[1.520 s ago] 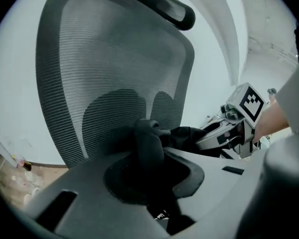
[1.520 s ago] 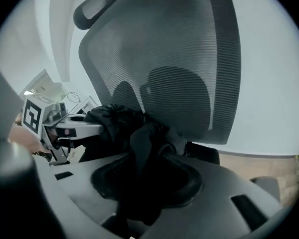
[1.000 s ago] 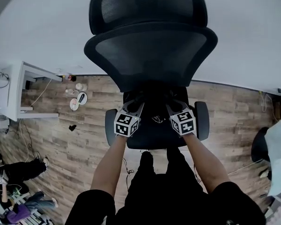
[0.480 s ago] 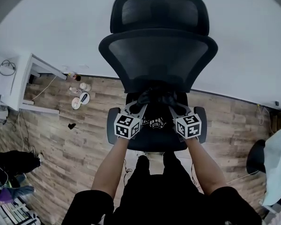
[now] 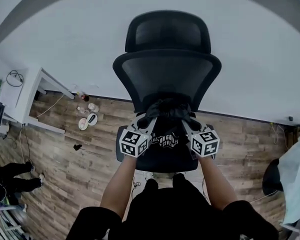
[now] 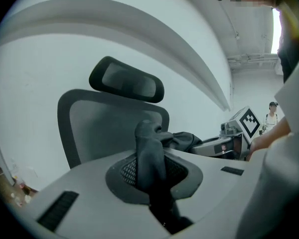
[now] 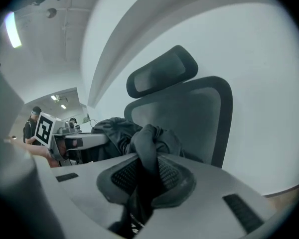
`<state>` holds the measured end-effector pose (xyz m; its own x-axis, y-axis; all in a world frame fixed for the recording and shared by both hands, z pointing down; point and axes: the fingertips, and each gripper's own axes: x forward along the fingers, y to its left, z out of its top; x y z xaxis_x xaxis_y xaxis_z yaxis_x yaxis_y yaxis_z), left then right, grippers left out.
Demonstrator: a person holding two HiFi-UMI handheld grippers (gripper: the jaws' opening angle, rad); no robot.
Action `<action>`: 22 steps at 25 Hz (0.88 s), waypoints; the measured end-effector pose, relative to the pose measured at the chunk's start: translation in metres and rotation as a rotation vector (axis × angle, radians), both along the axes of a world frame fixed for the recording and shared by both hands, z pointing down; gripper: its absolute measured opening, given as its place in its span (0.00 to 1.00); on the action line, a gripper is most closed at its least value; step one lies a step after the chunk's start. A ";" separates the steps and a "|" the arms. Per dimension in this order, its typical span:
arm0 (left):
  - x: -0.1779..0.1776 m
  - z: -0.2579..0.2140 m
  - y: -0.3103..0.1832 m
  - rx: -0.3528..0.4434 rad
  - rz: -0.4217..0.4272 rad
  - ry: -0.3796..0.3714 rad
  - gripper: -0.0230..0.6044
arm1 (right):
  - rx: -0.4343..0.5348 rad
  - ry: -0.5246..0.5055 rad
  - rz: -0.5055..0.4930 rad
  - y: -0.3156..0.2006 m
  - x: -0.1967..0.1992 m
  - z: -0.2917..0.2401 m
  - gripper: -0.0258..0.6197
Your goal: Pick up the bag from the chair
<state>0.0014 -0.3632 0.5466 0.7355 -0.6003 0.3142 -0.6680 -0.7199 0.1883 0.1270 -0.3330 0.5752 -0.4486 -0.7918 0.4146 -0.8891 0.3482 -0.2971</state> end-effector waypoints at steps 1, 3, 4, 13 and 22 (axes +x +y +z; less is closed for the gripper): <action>0.000 -0.011 0.001 0.024 -0.001 0.004 0.13 | 0.022 0.001 0.001 0.000 0.001 -0.011 0.14; 0.002 -0.034 0.002 0.072 0.005 0.014 0.13 | 0.069 0.007 0.006 0.000 0.003 -0.034 0.14; 0.004 -0.046 0.002 0.096 0.009 0.022 0.13 | 0.095 0.008 0.012 -0.002 0.005 -0.046 0.14; 0.012 -0.159 -0.012 0.301 0.000 0.079 0.13 | 0.336 0.018 0.047 -0.017 0.014 -0.159 0.14; 0.013 -0.220 -0.012 0.390 -0.024 0.096 0.12 | 0.464 0.016 0.076 -0.013 0.018 -0.224 0.13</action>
